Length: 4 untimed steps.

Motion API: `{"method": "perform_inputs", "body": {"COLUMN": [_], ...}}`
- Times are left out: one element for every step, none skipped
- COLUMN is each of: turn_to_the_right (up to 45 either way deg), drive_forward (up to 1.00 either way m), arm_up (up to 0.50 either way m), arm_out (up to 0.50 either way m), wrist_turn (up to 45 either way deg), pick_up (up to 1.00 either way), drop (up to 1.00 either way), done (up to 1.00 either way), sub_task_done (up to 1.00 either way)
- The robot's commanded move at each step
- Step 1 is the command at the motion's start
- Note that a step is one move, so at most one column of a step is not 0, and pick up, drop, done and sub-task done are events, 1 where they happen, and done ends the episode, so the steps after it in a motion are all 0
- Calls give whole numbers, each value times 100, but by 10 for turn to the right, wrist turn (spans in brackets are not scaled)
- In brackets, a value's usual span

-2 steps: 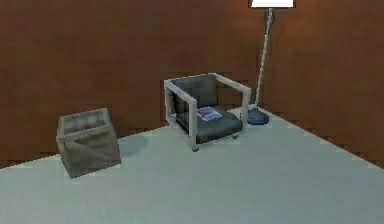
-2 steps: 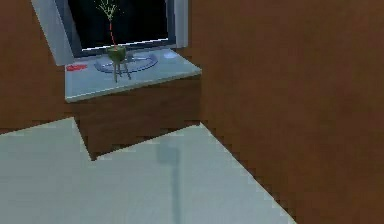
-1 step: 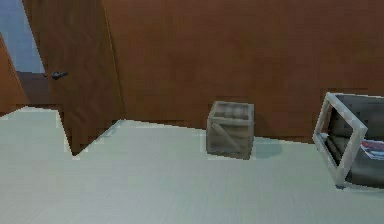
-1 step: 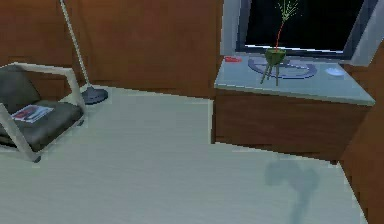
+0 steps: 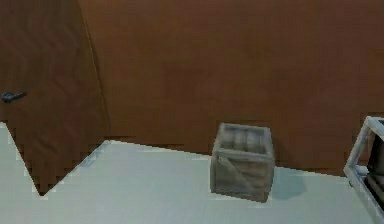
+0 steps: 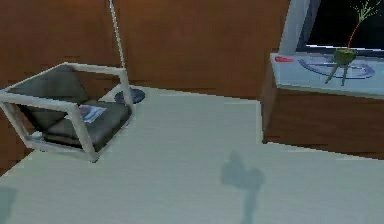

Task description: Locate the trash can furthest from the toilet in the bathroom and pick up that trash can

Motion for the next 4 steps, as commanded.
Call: {"method": "perform_inputs", "body": {"turn_to_the_right": [-450, -240, 0, -90], "drive_forward": [0, 0, 20, 0], "arm_up": [0, 0, 0, 0], "arm_out": [0, 0, 0, 0], "wrist_turn": [0, 0, 0, 0], "pick_up": [0, 0, 0, 0], "drop": [0, 0, 0, 0], "done": [0, 0, 0, 0], "sub_task_done": [0, 0, 0, 0]}}
